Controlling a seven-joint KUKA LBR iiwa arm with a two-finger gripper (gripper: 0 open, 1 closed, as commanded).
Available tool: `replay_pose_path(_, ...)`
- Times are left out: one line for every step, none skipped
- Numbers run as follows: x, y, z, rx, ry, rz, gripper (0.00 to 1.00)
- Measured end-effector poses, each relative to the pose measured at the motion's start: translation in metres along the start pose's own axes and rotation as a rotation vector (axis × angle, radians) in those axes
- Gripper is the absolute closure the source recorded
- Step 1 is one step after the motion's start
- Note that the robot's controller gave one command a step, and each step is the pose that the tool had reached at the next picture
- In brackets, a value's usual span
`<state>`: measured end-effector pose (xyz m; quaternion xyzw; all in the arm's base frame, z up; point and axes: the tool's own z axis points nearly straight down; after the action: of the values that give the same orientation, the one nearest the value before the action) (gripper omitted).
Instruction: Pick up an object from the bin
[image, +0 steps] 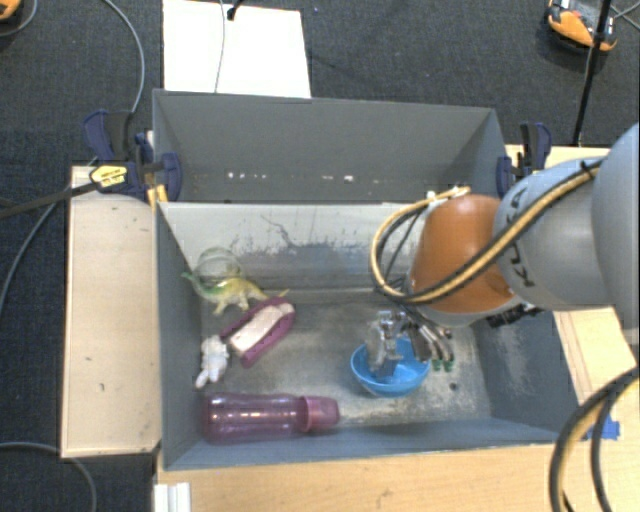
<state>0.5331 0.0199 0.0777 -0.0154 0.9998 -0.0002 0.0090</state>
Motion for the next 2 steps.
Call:
replay_pose_path(0.0000, 0.0000, 0.0000, 0.000, 0.000, 0.000, 0.00)
replay_pose_path(-0.0001, 0.0000, -0.0001, 0.000, 0.000, 0.000, 0.00)
